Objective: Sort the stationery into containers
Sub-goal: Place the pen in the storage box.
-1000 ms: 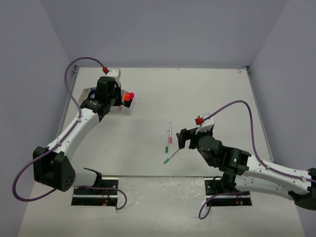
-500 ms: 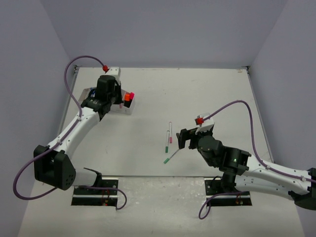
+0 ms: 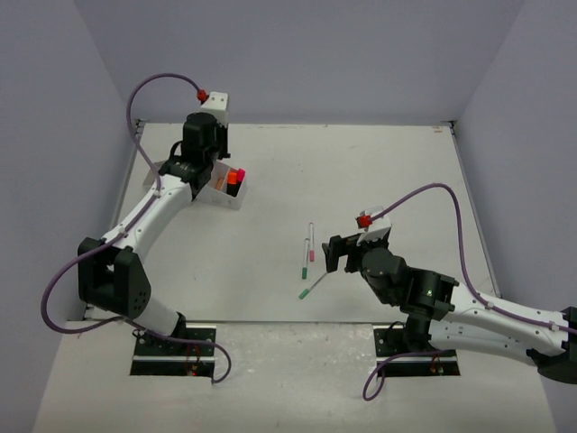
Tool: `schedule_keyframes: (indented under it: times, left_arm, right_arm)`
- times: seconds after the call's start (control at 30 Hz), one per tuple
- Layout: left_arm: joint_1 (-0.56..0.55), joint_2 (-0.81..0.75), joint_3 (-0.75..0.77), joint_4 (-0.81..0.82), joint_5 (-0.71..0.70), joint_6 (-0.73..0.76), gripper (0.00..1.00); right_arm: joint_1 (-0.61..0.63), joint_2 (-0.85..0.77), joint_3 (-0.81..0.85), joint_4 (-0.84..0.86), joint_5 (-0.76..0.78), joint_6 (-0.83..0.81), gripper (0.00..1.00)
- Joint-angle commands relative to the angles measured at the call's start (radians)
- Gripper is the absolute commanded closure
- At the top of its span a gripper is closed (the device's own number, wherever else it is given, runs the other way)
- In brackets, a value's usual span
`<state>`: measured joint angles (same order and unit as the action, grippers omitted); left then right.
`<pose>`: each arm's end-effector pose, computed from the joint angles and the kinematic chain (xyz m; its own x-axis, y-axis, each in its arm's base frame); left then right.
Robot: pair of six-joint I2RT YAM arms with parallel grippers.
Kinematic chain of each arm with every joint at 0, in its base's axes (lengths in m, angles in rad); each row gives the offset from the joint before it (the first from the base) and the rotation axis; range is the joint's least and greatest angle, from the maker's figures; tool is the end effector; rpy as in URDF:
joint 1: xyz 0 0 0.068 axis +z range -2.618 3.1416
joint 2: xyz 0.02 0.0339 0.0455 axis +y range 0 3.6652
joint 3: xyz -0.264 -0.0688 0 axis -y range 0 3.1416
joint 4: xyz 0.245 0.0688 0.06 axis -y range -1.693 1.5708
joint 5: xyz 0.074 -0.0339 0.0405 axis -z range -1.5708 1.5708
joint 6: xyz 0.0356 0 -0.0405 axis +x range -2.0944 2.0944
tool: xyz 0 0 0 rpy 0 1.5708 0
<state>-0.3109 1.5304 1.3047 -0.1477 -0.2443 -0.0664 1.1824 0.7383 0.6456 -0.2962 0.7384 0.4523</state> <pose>0.3479 -0.1027 0.3413 -0.3520 0.0455 -0.9349 0.0592 0.9979 0.0263 0.0855 0.1456 0.2902 -0.3252 0.0587 -0.9438 -0.3407 0.9238 0.1748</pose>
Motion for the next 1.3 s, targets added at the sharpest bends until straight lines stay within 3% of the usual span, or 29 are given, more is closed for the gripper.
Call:
schedule_keyframes:
  times: [0.0, 0.47, 0.57, 0.7, 0.8, 0.87, 1.03, 1.1, 1.17, 1.27]
  left_arm:
    - [0.031, 0.041, -0.048, 0.212, 0.008, 0.159, 1.00]
    - [0.059, 0.096, -0.152, 0.265, 0.054, 0.103, 0.98]
    - [0.059, 0.084, -0.176, 0.264, 0.041, 0.094, 0.79]
    - [0.059, 0.082, -0.200, 0.251, -0.039, 0.088, 0.71]
    - [0.059, 0.077, -0.196, 0.236, -0.039, 0.079, 0.59]
    - [0.059, 0.066, -0.190, 0.228, -0.013, 0.076, 0.52]
    - [0.048, -0.035, -0.162, 0.185, 0.103, -0.060, 0.46]
    - [-0.044, -0.106, -0.159, 0.171, 0.149, -0.130, 0.30]
    - [-0.155, -0.146, -0.145, 0.114, 0.086, -0.141, 0.00]
    - [-0.220, -0.206, -0.147, 0.042, 0.047, -0.194, 0.00]
  right_arm:
    - [-0.003, -0.015, 0.006, -0.013, 0.018, 0.020, 0.01]
    - [-0.003, -0.002, 0.006, -0.015, 0.000, 0.022, 0.01]
    - [-0.003, 0.010, 0.011, -0.015, -0.004, 0.023, 0.01]
    - [-0.001, 0.040, 0.021, -0.015, -0.007, 0.021, 0.01]
    - [-0.002, 0.065, 0.030, -0.015, -0.007, 0.018, 0.01]
    - [-0.003, 0.075, 0.033, -0.015, -0.007, 0.016, 0.01]
    - [-0.008, 0.091, 0.035, -0.015, -0.001, 0.025, 0.01]
    - [-0.048, 0.119, 0.042, -0.016, -0.080, 0.035, 0.01]
    - [-0.118, 0.179, 0.069, -0.062, -0.170, 0.081, 0.01]
    - [-0.247, 0.327, 0.137, -0.134, -0.341, 0.134, 0.02]
